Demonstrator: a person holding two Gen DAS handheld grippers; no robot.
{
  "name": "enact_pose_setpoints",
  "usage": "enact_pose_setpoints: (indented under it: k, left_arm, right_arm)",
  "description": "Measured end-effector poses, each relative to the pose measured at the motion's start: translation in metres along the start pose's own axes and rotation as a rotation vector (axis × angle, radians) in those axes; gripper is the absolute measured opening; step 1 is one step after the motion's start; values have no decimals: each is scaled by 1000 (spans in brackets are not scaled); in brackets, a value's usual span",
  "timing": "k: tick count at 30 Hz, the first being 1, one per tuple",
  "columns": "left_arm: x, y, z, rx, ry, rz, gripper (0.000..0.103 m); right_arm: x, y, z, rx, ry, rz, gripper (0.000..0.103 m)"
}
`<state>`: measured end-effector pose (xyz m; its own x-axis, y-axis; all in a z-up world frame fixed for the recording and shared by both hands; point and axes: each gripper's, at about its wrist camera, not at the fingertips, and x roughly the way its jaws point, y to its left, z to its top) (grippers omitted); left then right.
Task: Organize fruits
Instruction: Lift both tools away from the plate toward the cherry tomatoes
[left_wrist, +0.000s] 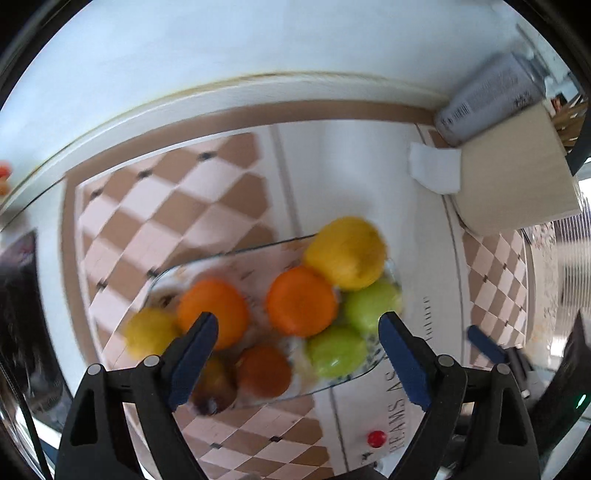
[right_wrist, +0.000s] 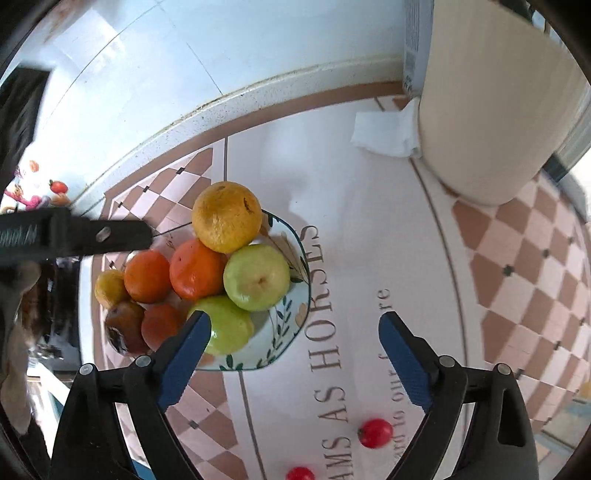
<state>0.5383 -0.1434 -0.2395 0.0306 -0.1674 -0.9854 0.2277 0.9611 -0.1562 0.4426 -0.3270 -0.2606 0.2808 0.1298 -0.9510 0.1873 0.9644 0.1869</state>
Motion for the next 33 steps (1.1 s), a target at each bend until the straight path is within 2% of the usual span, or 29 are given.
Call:
enact_pose_setpoints:
  k: [6, 11, 20, 24, 33]
  left_arm:
    - [-28, 32, -49, -72, -118, 113, 89]
    - [-47, 34, -83, -84, -189, 158, 89]
    - [-93, 30, -145, -120, -328, 172, 89]
    - [-117, 28, -179, -141, -392, 216, 89]
    - [-161, 22, -235, -153, -492, 216, 89]
  right_arm:
    - [-23, 16, -14, -58, -47, -48, 94]
    - [-44, 28, -24, -85, -83, -51, 94]
    - [-105, 48, -58, -122, -164, -46, 94]
    - [-134, 55, -78, -138, -206, -40, 94]
    - [-198, 67, -126, -157, -283, -7, 94]
